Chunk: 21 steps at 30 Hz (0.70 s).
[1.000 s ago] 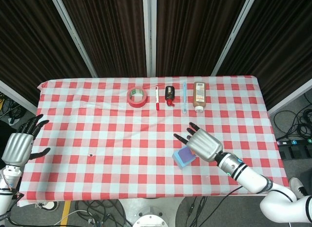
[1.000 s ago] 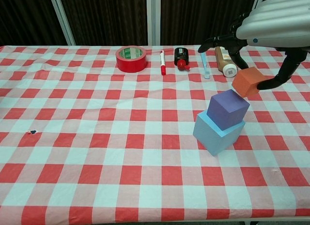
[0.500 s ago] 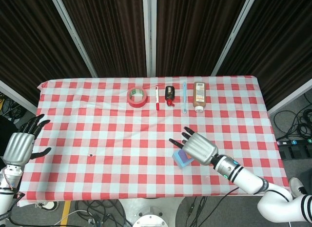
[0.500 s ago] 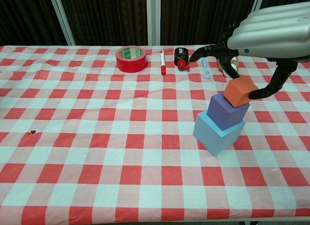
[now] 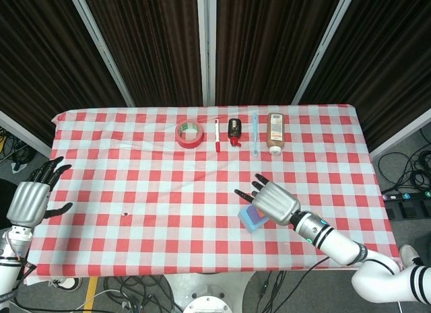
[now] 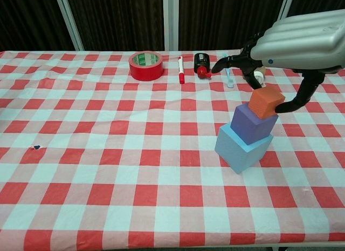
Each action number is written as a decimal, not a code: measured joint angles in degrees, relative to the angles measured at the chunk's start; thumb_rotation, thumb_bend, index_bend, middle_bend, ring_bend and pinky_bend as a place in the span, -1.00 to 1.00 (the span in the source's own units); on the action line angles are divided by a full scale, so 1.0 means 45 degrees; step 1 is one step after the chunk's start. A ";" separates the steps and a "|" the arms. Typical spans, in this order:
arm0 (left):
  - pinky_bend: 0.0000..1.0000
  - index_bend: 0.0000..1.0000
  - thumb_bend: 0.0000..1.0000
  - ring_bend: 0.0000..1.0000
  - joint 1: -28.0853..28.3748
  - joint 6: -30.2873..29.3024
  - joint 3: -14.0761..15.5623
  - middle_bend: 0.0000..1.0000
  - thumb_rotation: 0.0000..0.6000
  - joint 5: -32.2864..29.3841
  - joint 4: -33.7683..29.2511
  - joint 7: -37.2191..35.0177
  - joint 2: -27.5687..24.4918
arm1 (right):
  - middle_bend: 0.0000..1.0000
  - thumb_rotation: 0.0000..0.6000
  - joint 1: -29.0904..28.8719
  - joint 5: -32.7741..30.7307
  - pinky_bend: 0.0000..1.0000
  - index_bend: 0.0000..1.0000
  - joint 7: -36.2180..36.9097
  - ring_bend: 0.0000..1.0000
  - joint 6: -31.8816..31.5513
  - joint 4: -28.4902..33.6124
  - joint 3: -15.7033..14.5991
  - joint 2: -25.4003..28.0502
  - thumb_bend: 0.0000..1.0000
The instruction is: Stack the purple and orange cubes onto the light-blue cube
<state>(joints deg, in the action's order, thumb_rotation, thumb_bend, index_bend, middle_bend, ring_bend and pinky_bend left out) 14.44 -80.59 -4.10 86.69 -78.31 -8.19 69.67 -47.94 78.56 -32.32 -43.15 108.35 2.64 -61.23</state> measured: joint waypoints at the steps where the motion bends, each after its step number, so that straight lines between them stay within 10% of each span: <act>1: -0.53 -0.54 -0.59 -0.74 -0.0005 -0.0010 -0.0007 -0.62 1.00 -0.0008 -0.0001 -0.0018 -0.0011 | -0.21 1.00 -0.0024 -0.0031 -0.72 -0.85 -0.0033 -0.67 0.0019 -0.0010 -0.0006 -0.0027 -0.79; 21: -0.53 -0.54 -0.59 -0.74 -0.0020 -0.0233 -0.0032 -0.62 1.00 0.0135 -0.0093 -0.0106 -0.0046 | -0.58 1.00 0.1200 0.1048 -0.73 -1.00 -0.0420 -0.94 -0.2945 0.1120 0.0160 0.1467 -1.00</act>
<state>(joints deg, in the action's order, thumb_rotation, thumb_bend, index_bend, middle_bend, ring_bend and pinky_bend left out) 14.35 -81.64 -4.25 87.30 -78.73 -8.67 69.46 -42.54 83.27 -34.21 -56.40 113.39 3.36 -54.63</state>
